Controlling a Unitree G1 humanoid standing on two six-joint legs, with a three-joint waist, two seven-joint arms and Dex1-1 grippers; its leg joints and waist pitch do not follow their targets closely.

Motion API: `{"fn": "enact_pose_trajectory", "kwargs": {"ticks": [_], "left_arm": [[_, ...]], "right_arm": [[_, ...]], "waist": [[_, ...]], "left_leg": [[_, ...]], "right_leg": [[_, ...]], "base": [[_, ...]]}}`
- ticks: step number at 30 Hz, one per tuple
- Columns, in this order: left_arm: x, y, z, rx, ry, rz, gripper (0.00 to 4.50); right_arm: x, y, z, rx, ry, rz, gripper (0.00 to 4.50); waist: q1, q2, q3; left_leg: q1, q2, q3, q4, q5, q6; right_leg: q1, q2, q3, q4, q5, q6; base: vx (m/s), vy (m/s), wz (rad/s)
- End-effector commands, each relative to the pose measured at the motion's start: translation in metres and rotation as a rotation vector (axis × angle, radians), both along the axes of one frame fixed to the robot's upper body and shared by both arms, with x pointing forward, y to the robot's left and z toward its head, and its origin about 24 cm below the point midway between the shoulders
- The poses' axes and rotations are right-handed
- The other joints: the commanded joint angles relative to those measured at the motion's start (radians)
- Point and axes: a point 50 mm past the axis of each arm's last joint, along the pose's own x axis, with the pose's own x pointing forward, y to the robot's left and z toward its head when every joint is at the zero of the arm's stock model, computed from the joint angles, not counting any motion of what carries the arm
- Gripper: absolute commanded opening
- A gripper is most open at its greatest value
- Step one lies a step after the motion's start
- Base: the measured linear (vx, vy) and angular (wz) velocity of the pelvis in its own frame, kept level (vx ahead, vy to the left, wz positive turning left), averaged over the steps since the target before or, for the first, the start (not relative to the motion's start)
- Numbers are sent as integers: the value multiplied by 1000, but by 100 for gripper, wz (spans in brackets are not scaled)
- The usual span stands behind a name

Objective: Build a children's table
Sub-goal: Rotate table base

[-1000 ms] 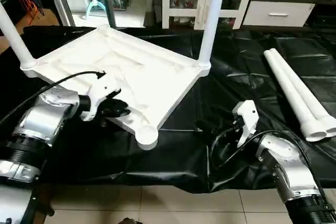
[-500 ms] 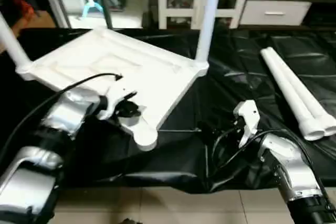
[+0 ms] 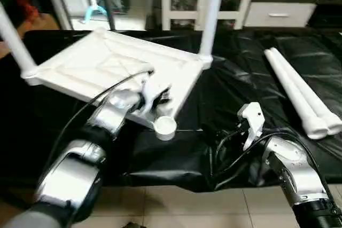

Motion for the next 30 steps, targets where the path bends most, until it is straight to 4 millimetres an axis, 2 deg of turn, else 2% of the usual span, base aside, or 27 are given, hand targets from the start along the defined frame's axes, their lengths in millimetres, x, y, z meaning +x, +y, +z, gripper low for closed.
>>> {"fn": "enact_pose_trajectory", "kwargs": {"ticks": [1,2,3,4,6,7,8,10,11,12,13,14,15,16,17,18,19,21,22,23,24,25,26,27,28,29,30], "left_arm": [[10,6,21,-105,-76,95,123],[11,8,25,-149,-86,126,123],[14,12,31,-204,-98,168,123],[16,18,37,-268,-105,225,123],[17,33,49,-454,-90,358,123],[13,37,52,-508,-88,369,123],[9,39,54,-540,-90,372,123],[-2,42,52,-597,-82,404,123],[-10,44,50,-625,-94,401,152],[-20,46,47,-634,-111,415,152],[-28,48,44,-638,-127,421,161],[-38,51,41,-640,-135,441,164],[-46,54,38,-644,-142,473,174],[-58,58,33,-665,-138,529,186],[-69,61,27,-668,-142,578,197],[-77,65,24,-668,-140,611,202],[-84,68,21,-657,-148,647,216],[-95,69,15,-647,-129,671,226],[-102,64,7,-553,-102,684,245],[-102,64,7,-553,-102,684,245],[-107,61,1,-479,-83,721,251],[-110,61,0,-469,-81,777,257],[-112,64,-1,-445,-104,861,268],[-114,67,-2,-450,-127,923,279],[-117,73,-1,-436,-155,1017,286],[-117,72,-3,-454,-115,1004,286],[-117,71,-4,-466,-84,990,291]], "right_arm": [[1,-4,8,3,-36,-29,385],[1,-5,8,11,-35,-42,385],[1,-6,9,17,-38,-58,385],[1,-7,9,29,-32,-79,385],[3,-12,15,71,-35,-169,385],[7,-15,22,122,-57,-240,385],[9,-18,27,159,-71,-289,385],[12,-20,42,212,-136,-360,385],[14,-21,49,228,-155,-414,385],[15,-23,56,219,-179,-492,385],[15,-24,60,204,-193,-539,385],[11,-23,63,204,-174,-504,401],[6,-23,68,207,-208,-493,411],[1,-24,71,209,-213,-478,418],[-3,-26,74,193,-227,-484,422],[-5,-26,75,181,-236,-499,430],[-7,-26,75,181,-233,-506,448],[-10,-27,73,193,-220,-521,450],[-13,-29,70,199,-197,-533,450],[-13,-29,70,199,-197,-533,450],[-15,-29,66,204,-175,-548,450],[-16,-30,64,211,-164,-556,450],[-16,-29,62,231,-142,-560,450],[-18,-28,59,238,-123,-559,450],[-19,-24,54,197,-99,-536,450],[-19,-24,53,186,-97,-531,450],[-19,-23,52,182,-96,-528,450]], "waist": [[-5,-7,-64],[-7,4,-62],[-13,-5,-60],[-13,2,-61],[-23,-3,-61],[-23,-8,-65],[-24,-4,-66],[-25,-1,-66],[-24,6,-68],[-26,4,-70],[-26,5,-71],[-26,13,-76],[-24,13,-77],[-25,11,-72],[-25,5,-69],[-22,3,-71],[-22,1,-65],[-21,3,-60],[-22,-24,-57],[-22,-11,-51],[-23,-18,-50],[-24,-20,-51],[-26,-15,-49],[-26,-10,-49],[-27,-15,-52],[-25,-32,-54],[-22,-27,-55]], "left_leg": [[27,23,-27,-87,-355,-2],[27,21,-27,-87,-357,1],[25,20,-26,-85,-367,3],[26,19,-27,-86,-366,2],[25,20,-26,-85,-354,9],[25,20,-25,-80,-324,21],[19,21,-25,-81,-276,39],[22,23,-21,-78,-240,63],[27,25,-20,-75,-232,69],[24,28,-21,-76,-208,72],[21,27,-19,-73,-146,89],[27,27,-18,-66,-114,101],[27,29,-20,-66,-106,107],[26,30,-16,-69,-133,107],[26,32,-15,-72,-165,97],[29,36,-15,-71,-177,89],[27,35,-13,-76,-195,81],[31,35,-15,-82,-255,49],[32,37,-14,-86,-301,28],[32,35,-17,-90,-337,4],[35,33,-16,-89,-362,-9],[35,37,-21,-93,-375,-30],[32,34,-23,-96,-389,-42],[32,33,-26,-96,-393,-48],[28,32,-28,-95,-389,-53],[26,29,-26,-91,-379,-48],[28,27,-25,-90,-379,-47]], "right_leg": [[24,-32,4,-85,-189,-191],[21,-32,3,-85,-211,-195],[22,-31,3,-89,-228,-195],[23,-31,2,-86,-228,-199],[23,-27,3,-83,-210,-210],[22,-27,3,-82,-178,-227],[24,-28,2,-77,-130,-244],[22,-24,2,-74,-83,-255],[21,-23,3,-73,-67,-258],[25,-23,3,-70,-41,-259],[25,-19,1,-65,30,-260],[23,-14,1,-59,80,-258],[25,-15,0,-59,91,-254],[20,-13,1,-65,74,-242],[21,-13,1,-70,38,-231],[22,-15,2,-69,24,-227],[18,-14,2,-77,-20,-214],[11,-12,3,-85,-126,-181],[9,-13,5,-90,-209,-152],[0,-13,6,-97,-285,-115],[-6,-11,7,-102,-322,-96],[-5,-11,9,-100,-328,-71],[-6,-9,8,-103,-326,-53],[-6,-10,7,-103,-321,-49],[-2,-9,5,-105,-305,-39],[-3,-9,6,-106,-303,-31],[-6,-10,7,-105,-310,-30]], "base": [[0,0,0],[0,0,0],[0,0,0],[0,0,0],[0,0,0],[0,0,0],[0,0,0],[0,0,0],[0,0,0],[0,0,0],[0,0,0],[0,0,0],[0,0,0],[0,0,0],[0,0,0],[0,0,0],[0,0,0],[0,0,0],[0,0,0],[0,0,0],[0,0,0],[0,0,0],[0,0,0],[0,0,0],[0,0,0],[0,0,0],[0,0,0]]}}
